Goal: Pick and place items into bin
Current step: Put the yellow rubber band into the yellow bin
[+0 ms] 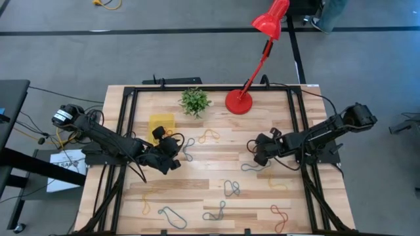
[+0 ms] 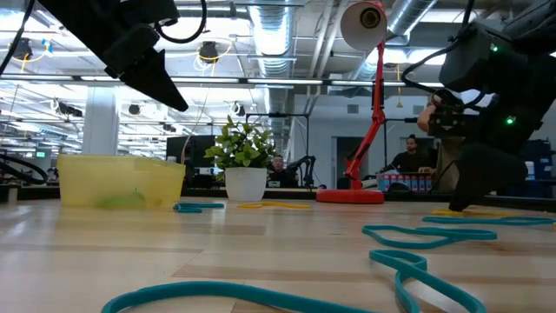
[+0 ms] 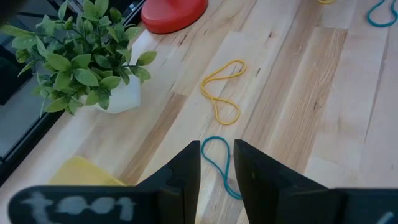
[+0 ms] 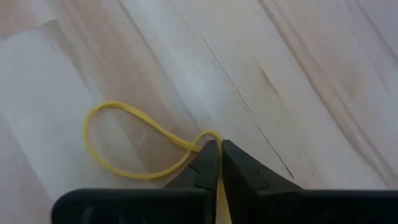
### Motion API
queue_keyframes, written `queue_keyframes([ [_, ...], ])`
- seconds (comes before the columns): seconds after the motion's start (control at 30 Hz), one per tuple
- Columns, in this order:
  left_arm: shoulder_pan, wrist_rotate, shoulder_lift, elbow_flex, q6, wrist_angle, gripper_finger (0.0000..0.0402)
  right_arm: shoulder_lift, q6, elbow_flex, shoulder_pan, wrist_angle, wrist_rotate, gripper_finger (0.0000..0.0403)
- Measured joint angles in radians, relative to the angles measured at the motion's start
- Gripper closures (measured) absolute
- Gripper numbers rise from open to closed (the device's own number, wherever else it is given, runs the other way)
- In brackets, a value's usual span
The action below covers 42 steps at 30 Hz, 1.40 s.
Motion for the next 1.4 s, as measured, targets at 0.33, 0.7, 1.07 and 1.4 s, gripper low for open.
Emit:
queue_keyframes([
  [0.33,0.000,-0.018,0.000,0.000,-0.004,0.000,0.0313,0.003,-0.330,0.042,-0.001,0.302,-0.016,0.0400],
  [0.7,0.000,-0.115,0.000,0.000,0.001,0.002,0.0313,0.001,-0.647,0.088,-0.002,0.828,-0.005,0.0399],
  [1.07,0.019,-0.050,0.002,-0.001,0.168,0.303,0.0313,0.106,-0.650,0.089,-0.018,1.166,-0.040,0.0402],
  [1.4,0.117,0.250,0.002,-0.001,0.349,0.545,0.0313,0.331,-0.649,0.233,-0.074,1.286,-0.168,0.0402],
])
